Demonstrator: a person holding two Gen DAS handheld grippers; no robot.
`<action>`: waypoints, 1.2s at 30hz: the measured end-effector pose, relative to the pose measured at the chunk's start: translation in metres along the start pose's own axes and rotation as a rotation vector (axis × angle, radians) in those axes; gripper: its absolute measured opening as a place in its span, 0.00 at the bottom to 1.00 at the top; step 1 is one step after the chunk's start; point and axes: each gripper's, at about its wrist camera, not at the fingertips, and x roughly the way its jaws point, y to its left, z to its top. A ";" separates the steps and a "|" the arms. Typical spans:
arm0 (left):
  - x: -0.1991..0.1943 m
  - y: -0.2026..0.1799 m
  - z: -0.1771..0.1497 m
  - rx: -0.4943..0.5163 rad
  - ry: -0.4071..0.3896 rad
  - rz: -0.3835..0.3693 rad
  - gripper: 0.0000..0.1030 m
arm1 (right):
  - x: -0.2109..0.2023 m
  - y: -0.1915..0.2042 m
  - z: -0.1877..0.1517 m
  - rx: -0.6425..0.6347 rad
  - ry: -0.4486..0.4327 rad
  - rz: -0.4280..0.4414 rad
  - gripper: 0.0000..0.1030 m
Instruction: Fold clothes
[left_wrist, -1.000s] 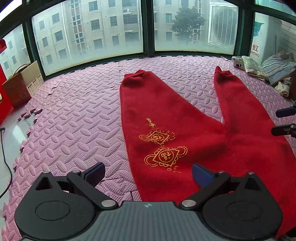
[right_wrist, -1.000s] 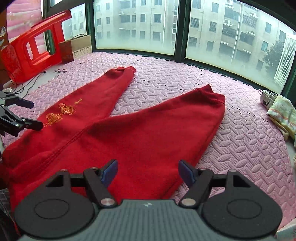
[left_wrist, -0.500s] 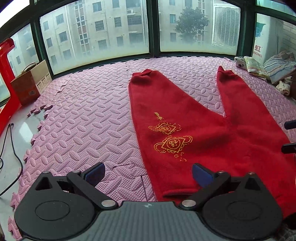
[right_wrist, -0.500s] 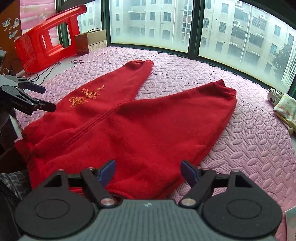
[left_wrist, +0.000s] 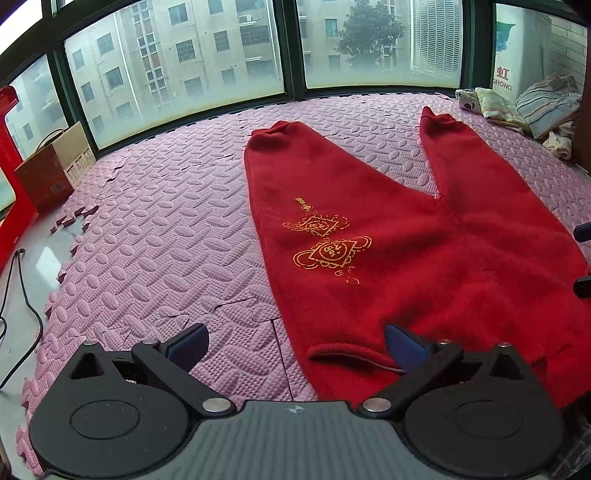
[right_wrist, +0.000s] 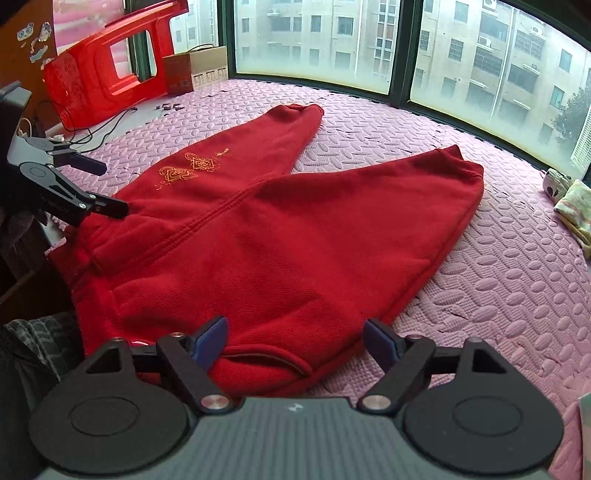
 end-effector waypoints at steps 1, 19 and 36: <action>-0.004 -0.002 0.002 0.006 -0.009 0.000 1.00 | -0.003 -0.001 0.000 0.011 -0.007 0.007 0.80; -0.054 -0.166 0.021 0.453 -0.134 -0.530 0.86 | 0.009 -0.077 0.023 0.302 -0.056 -0.099 0.75; -0.024 -0.163 0.031 0.404 -0.064 -0.557 0.15 | 0.072 -0.169 0.079 0.555 -0.078 -0.130 0.54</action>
